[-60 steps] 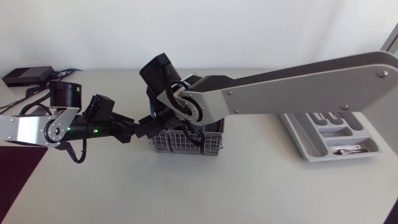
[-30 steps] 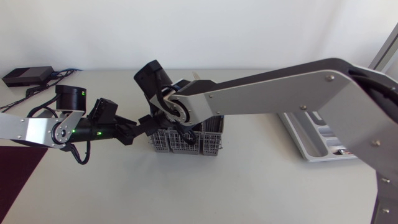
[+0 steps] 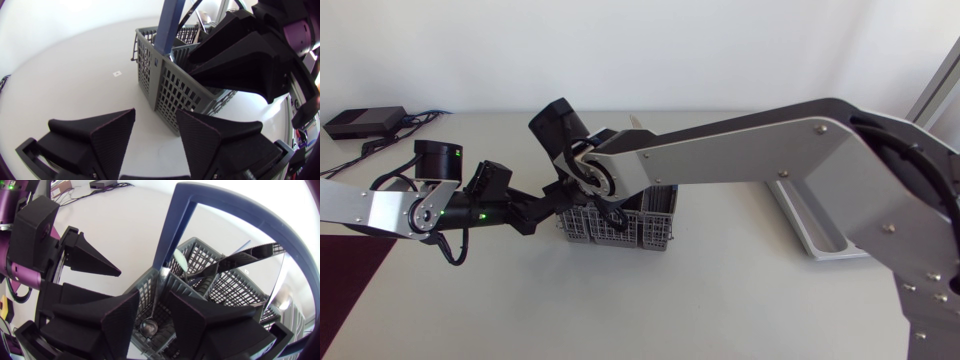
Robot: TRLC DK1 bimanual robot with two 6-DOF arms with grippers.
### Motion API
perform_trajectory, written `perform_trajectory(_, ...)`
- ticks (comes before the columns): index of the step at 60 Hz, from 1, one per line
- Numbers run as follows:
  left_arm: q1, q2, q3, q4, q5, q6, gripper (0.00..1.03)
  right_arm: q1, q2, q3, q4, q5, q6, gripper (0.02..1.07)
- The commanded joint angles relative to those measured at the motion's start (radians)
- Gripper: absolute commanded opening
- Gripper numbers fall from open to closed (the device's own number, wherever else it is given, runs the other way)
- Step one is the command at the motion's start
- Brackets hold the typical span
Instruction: Sort the cutlery from the basket into the organizer compartments.
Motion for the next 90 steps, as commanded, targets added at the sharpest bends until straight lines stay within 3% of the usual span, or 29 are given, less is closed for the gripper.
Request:
perform_trajectory(1,-0.011,0.021,-0.008,0.008,0.020,0.005,0.57,0.006,0.058,-0.003,-0.036,0.009,0.023,0.44)
perform_trajectory(40,-0.037,0.017,-0.028,0.006,0.043,0.009,0.57,-0.045,0.127,-0.014,0.012,0.006,0.026,0.54)
perform_trajectory(55,-0.046,0.003,-0.036,0.006,0.052,0.009,0.57,-0.064,0.150,-0.025,0.048,-0.066,-0.025,0.46)
perform_trajectory(62,-0.043,-0.006,-0.040,0.006,0.052,0.009,0.57,-0.057,0.081,-0.106,0.113,-0.069,-0.054,0.47)
perform_trajectory(67,-0.036,-0.022,-0.039,0.003,0.052,0.012,0.57,-0.032,-0.014,-0.190,0.173,-0.043,-0.091,0.54)
perform_trajectory(90,-0.011,-0.108,-0.005,-0.043,0.052,0.029,0.57,-0.014,-0.304,-0.356,0.182,-0.046,-0.144,0.66)
